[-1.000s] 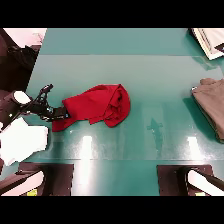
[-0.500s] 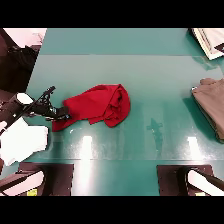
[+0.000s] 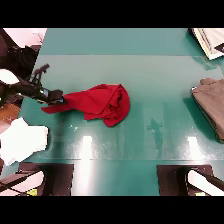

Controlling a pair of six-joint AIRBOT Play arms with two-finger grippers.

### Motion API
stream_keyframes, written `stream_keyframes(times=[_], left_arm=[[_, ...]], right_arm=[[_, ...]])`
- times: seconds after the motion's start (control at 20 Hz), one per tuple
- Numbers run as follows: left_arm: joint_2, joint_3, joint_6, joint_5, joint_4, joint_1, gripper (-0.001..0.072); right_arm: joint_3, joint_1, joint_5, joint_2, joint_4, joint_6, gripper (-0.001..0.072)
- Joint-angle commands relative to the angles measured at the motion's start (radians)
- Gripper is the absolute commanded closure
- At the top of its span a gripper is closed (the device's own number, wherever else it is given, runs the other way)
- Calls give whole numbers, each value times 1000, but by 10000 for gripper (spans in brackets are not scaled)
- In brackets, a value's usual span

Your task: Fold the shirts.

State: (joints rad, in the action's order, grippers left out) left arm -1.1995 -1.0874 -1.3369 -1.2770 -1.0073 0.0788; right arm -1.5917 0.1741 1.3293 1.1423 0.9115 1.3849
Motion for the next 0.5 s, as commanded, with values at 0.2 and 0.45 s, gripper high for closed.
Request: stream_keyframes(times=[0.2, 0.45], left_arm=[[1, 33, 10, -74, -21, -38, 684], [-1, 118, 5, 82, -22, -115, 683]], right_arm=[[216, -2, 1, -71, -4, 0, 698], [425, -85, -26, -108, -3, 0, 698]])
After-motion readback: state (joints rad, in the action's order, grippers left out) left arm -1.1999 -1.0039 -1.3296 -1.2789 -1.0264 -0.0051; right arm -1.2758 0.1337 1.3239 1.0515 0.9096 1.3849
